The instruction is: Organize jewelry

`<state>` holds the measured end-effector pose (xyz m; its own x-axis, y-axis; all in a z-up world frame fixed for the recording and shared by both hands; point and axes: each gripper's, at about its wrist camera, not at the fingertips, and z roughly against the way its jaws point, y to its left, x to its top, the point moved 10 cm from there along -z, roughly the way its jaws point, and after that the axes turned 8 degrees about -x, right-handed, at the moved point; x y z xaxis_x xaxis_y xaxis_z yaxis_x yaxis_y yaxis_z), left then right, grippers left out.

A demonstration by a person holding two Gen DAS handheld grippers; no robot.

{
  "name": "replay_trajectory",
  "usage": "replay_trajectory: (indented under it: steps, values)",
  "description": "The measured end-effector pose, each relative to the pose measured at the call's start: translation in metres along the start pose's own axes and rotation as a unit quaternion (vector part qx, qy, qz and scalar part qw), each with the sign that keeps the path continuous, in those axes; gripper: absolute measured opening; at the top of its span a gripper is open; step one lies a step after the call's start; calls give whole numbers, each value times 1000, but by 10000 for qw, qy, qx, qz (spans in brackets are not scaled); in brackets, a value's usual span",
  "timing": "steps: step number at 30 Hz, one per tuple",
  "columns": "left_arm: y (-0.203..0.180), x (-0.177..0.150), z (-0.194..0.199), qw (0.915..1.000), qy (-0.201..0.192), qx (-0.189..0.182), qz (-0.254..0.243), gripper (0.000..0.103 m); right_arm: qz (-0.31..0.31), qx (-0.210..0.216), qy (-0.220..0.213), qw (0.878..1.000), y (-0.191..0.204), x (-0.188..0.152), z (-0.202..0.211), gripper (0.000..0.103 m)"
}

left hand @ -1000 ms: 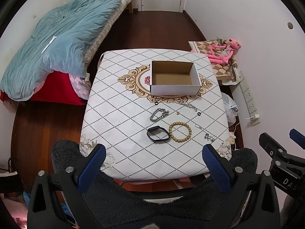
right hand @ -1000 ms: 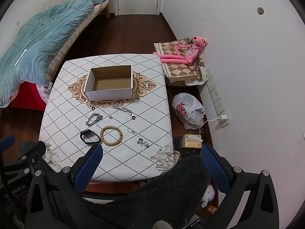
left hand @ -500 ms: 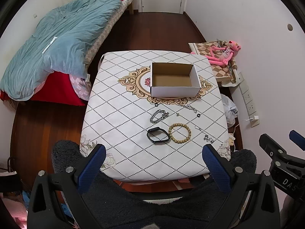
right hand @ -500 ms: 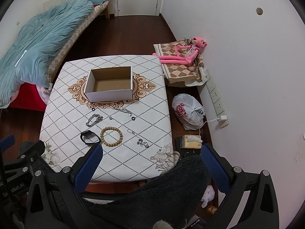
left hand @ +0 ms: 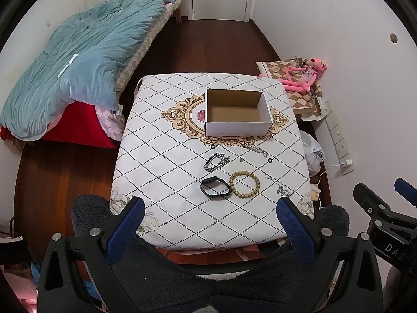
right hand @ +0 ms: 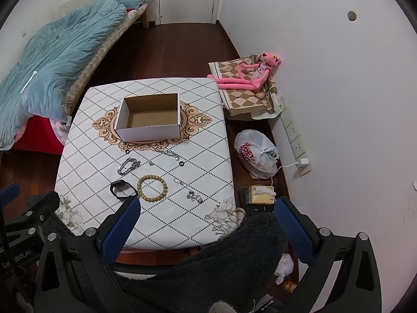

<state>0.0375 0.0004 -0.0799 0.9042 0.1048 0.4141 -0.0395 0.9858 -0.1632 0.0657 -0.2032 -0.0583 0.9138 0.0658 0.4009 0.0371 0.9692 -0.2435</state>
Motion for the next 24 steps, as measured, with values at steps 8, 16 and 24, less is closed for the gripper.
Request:
replay_trajectory:
  steps: [8, 16, 24]
  values:
    - [-1, 2, 5, 10000, -47, -18, -20, 103, -9, -3, -58, 10000, 0, 0, 4, 103]
    - [-2, 3, 6, 10000, -52, -33, -19, 103, -23, -4, -73, 10000, 0, 1, 4, 103]
    - [-3, 4, 6, 10000, -50, -33, -25, 103, -33, -13, -74, 10000, 0, 1, 4, 103]
